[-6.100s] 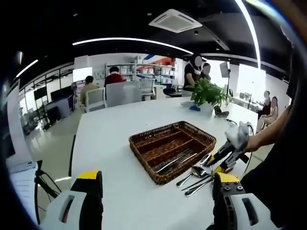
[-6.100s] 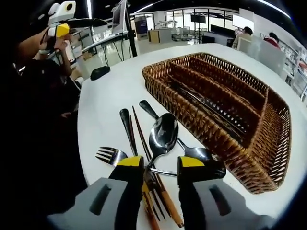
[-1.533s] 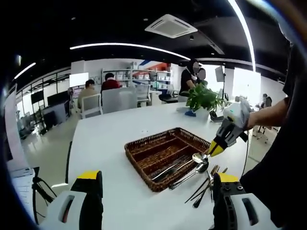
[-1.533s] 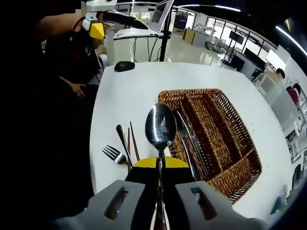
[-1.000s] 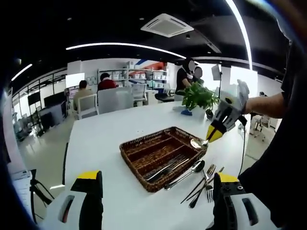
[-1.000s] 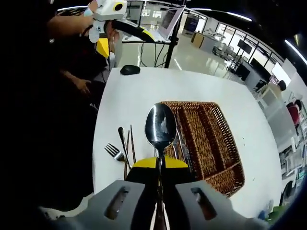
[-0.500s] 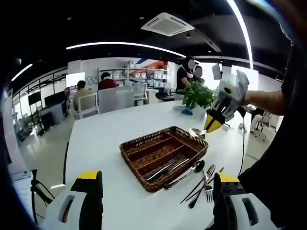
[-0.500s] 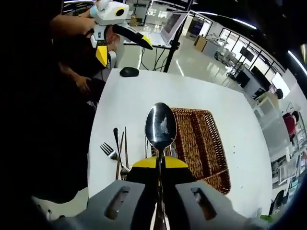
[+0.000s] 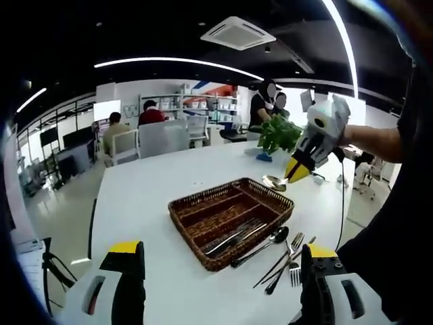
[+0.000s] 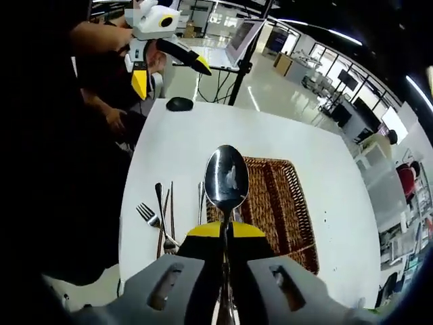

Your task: Arrange the knives, forks, and spoons in their matching storage slots by inserting each utensil handle-first until every utensil is classified and aligned in the correct compartment

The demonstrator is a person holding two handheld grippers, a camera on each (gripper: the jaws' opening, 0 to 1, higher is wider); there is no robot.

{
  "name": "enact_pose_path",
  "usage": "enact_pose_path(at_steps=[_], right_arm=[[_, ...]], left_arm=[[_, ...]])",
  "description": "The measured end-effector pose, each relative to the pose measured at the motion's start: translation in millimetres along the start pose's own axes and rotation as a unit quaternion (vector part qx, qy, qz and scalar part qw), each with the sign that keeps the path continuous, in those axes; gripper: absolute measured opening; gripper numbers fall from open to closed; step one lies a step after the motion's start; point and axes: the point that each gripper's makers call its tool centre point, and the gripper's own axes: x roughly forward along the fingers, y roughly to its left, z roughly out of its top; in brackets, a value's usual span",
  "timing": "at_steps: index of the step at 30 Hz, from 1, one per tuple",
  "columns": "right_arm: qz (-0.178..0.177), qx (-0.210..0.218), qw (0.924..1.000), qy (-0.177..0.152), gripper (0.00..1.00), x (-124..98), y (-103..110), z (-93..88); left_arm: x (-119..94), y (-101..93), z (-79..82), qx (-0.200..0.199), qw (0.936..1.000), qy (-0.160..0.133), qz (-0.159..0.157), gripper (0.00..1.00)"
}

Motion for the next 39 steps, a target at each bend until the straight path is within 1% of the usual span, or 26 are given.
enact_pose_path(at_steps=[4, 12, 14, 20, 27, 34, 39], right_arm=[[0.0, -0.003, 1.0, 0.002, 0.0, 2, -4, 0.0], [-0.001, -0.01, 0.9999, 0.003, 0.0, 9, -15, 2.2], [-0.002, -0.019, 0.9998, 0.001, 0.0, 12, -19, 3.3], [0.0, -0.024, 0.9997, 0.003, 0.0, 19, -27, 5.3], [-0.001, -0.026, 0.9997, 0.006, 0.0, 27, -36, 5.4], [-0.004, -0.029, 0.9996, 0.006, 0.0, 32, -48, 8.6], [-0.01, -0.03, 0.9995, 0.005, 0.0, 36, -59, 10.8]], left_arm=[[2, 2.3, 1.4, -0.009, 1.0, -0.002, 0.004, 1.0], [3, 4.1, 3.5, -0.003, 1.0, -0.003, 0.005, 1.0], [3, 4.8, 3.7, -0.001, 1.0, -0.003, 0.005, 1.0], [4, 8.4, 2.5, 0.005, 1.0, 0.002, 0.005, 1.0], [6, 11.0, -5.4, 0.008, 0.9999, 0.014, 0.002, 1.0], [10, 10.6, -6.2, 0.004, 0.9999, 0.015, -0.002, 1.0], [9, 14.8, -6.6, 0.003, 0.9999, 0.014, 0.001, 1.0]])
